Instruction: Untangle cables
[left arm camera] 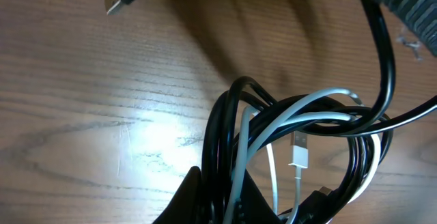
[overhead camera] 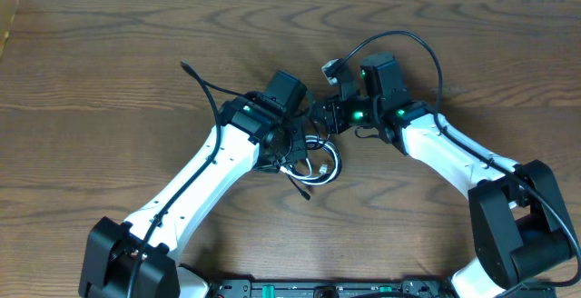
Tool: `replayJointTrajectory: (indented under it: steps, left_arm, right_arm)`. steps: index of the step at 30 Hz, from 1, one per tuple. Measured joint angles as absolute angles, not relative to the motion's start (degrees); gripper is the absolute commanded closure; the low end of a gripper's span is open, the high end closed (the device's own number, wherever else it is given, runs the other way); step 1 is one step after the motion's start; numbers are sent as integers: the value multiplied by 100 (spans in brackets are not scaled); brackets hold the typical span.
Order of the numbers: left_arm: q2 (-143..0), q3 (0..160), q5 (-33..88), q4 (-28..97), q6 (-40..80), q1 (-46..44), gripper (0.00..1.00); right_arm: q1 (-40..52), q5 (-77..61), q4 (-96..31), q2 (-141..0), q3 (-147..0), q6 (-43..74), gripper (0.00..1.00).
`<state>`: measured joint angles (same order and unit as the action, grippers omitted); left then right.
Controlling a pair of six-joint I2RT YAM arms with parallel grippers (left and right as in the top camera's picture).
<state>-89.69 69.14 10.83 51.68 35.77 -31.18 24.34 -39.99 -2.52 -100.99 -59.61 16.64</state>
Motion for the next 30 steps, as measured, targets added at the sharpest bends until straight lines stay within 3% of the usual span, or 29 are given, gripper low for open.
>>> replayJointTrajectory:
  steps: [13,19,30]
  left_arm:
    - [-8969,6914,624,4652,2589,-2858,93]
    - [-8969,6914,266,3852,2171,-2574,93]
    - [-8882,6914,257,2652,1632,-2482,92]
  right_arm:
    - [2130,-3905,-1052,-9336,-5961,1772,99]
    - [2080,-3911,-1581,-8141,-5964,1734,99]
    - [2357,-3413,-2185,-8029,-5981,1787,99]
